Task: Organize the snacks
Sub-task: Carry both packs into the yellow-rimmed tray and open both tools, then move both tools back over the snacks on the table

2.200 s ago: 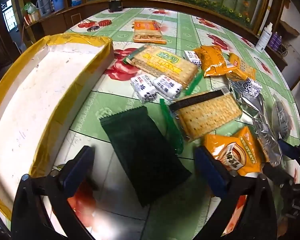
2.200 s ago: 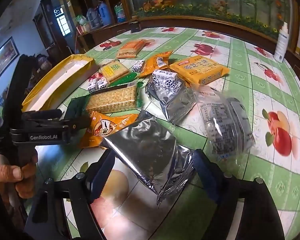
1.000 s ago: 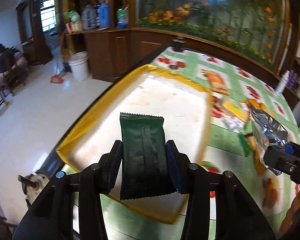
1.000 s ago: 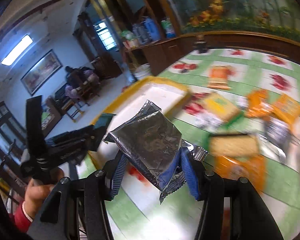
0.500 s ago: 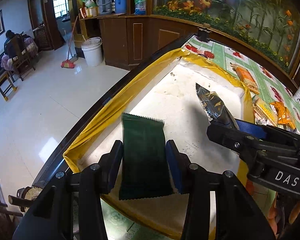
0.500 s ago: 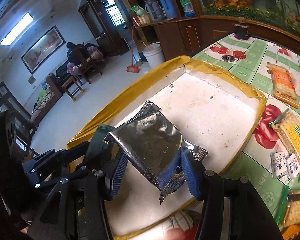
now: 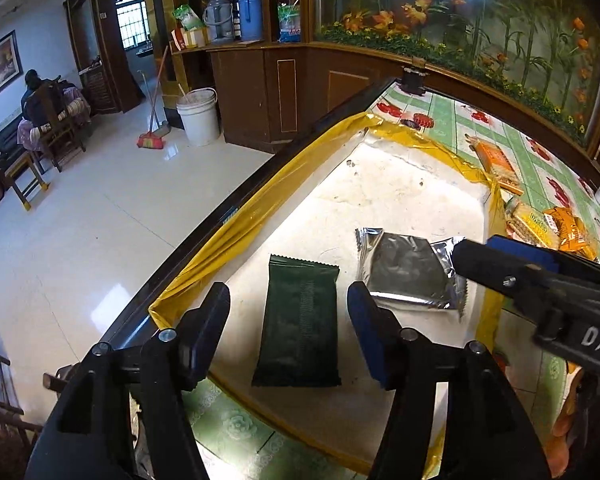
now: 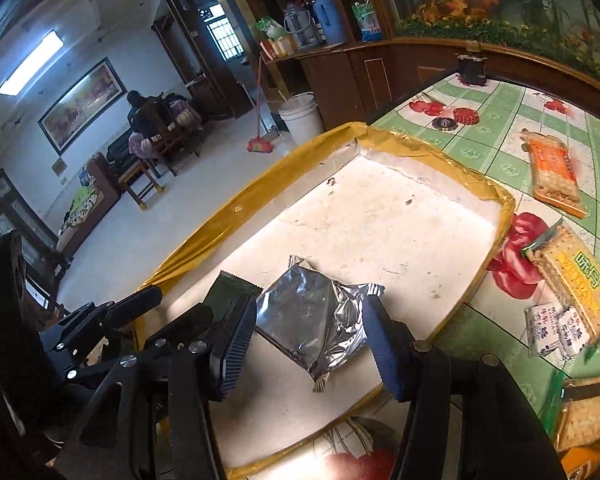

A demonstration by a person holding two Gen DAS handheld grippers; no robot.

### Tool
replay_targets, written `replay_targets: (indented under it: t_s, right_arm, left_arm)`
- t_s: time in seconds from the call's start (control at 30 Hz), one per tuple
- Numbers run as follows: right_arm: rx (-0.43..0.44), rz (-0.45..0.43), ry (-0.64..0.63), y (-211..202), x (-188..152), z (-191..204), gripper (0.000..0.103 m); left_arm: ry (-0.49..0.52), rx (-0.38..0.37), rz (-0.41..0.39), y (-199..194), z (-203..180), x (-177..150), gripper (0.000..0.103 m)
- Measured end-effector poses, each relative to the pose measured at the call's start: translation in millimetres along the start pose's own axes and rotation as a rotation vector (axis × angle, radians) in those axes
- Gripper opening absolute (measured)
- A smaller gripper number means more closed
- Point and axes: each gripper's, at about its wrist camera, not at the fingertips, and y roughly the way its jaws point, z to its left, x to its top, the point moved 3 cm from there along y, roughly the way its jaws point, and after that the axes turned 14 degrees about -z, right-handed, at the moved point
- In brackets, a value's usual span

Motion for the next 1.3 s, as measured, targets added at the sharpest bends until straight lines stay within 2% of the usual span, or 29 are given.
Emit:
replay_targets:
  t_s: [0.13,0.27,0.3,0.37,0.43,0.53,0.73,0.8,0.9,0.97,1.03,1.1,1.3]
  right_arm:
    - [-0.016,-0.099,0.022,-40,4,-7,0.06]
    - [-0.079,-0.26,0.072,-95,6,-18,0.084]
    - [-0.107,-0.306,0.081,-110,7,-21,0.087]
    - [-0.168,-0.396,0.109,-141,7,-27,0.089]
    - [-0.214,-0.449,0.148,-166,7,-35,0.096]
    - [-0.201,-0.525,0.226,-200,7,-47,0.096]
    - [-0.292,-0.733,0.34,-266,-7,-76,0.097]
    - [-0.328,-0.777,0.372,-286,-12,-90,0.097]
    - [-0.314,-0.847,0.45,-313,-22,-112,0.097]
    - [-0.305,-0.827,0.536,-323,-28,-130,0.098]
    - [-0.319,-0.716,0.557,-324,-28,-142,0.098]
    - [-0.368,-0.622,0.505,-326,-26,-146,0.098]
    - [-0.472,-0.554,0.311,-350,-29,-135,0.096]
  left_arm:
    - [-0.024,-0.012,-0.035,-20,-2,5,0.067]
    - [-0.02,-0.01,-0.096,-46,-14,13,0.069]
    - [-0.015,-0.011,-0.112,-52,-18,15,0.07]
    - [0.001,-0.009,-0.15,-68,-29,18,0.081]
    - [0.022,-0.011,-0.181,-81,-42,21,0.082]
    - [0.052,-0.028,-0.214,-99,-61,25,0.082]
    - [0.114,-0.083,-0.234,-122,-101,24,0.082]
    - [0.125,-0.098,-0.239,-128,-109,24,0.082]
    - [0.13,-0.115,-0.241,-134,-117,24,0.082]
    - [0.128,-0.127,-0.241,-137,-121,24,0.082]
    - [0.124,-0.139,-0.238,-139,-124,23,0.082]
    - [0.122,-0.146,-0.239,-141,-127,23,0.082]
    - [0.121,-0.154,-0.24,-144,-131,20,0.082]
